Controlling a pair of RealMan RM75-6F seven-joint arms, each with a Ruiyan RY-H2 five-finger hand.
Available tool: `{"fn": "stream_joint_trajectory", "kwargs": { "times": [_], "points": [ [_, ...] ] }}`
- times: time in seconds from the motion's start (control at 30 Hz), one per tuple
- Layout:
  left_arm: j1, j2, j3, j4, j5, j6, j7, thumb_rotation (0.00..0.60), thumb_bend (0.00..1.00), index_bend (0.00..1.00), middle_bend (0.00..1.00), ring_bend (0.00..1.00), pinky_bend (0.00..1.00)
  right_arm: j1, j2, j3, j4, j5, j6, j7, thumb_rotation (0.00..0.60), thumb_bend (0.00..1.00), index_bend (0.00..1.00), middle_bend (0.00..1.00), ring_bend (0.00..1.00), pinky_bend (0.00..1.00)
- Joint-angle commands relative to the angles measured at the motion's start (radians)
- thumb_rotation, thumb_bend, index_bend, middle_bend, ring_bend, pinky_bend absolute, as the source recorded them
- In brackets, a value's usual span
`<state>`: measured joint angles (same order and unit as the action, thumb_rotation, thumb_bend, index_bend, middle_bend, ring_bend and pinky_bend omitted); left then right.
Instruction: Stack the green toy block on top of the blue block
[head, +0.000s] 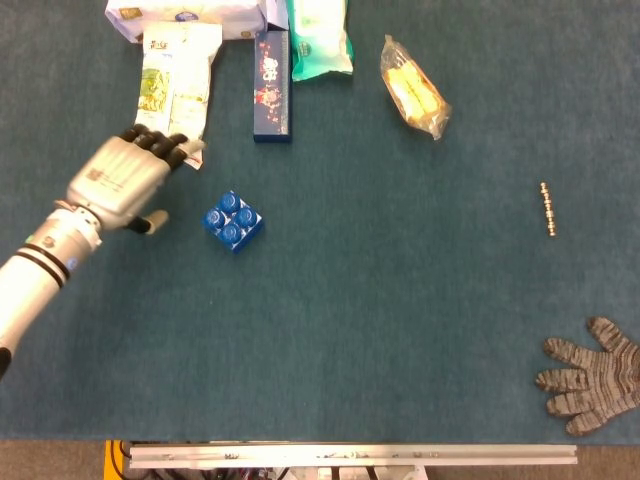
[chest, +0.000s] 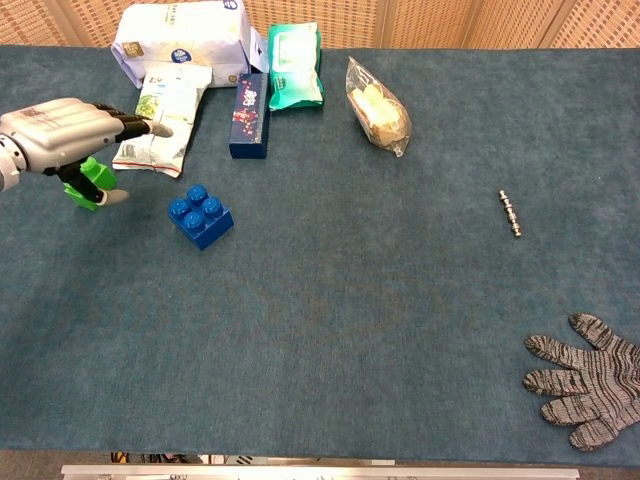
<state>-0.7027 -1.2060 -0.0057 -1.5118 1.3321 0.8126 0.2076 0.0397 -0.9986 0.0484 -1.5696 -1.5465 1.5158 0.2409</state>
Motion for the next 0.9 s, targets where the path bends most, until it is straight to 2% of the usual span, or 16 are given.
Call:
{"fn": "stream_joint_trajectory", "kwargs": {
  "times": [0.03,0.57,0.9],
  "points": [
    [0.000,-0.005,0.008,0.048,-0.005,-0.014,0.015,0.600,0.29,0.09,0.13,0.16,0.13,0.001,0.001,0.000,-0.003,-0.001,0.000,-0.002,0.600,0.23,0.16,0.25,0.08,0.13],
    [-0.007,-0.021,0.044,0.153,0.007,-0.062,0.063,0.600,0.29,0.09,0.13,0.16,0.13,0.004,0.002,-0.002,-0.015,-0.001,-0.006,-0.016,0.600,0.23,0.16,0.25,0.08,0.13],
    [0.005,-0.042,0.051,0.203,-0.003,-0.074,0.053,0.600,0.29,0.13,0.13,0.16,0.13,0.003,0.003,-0.003,-0.018,-0.001,-0.005,-0.021,0.600,0.23,0.16,0.25,0.08,0.13]
  ]
}}
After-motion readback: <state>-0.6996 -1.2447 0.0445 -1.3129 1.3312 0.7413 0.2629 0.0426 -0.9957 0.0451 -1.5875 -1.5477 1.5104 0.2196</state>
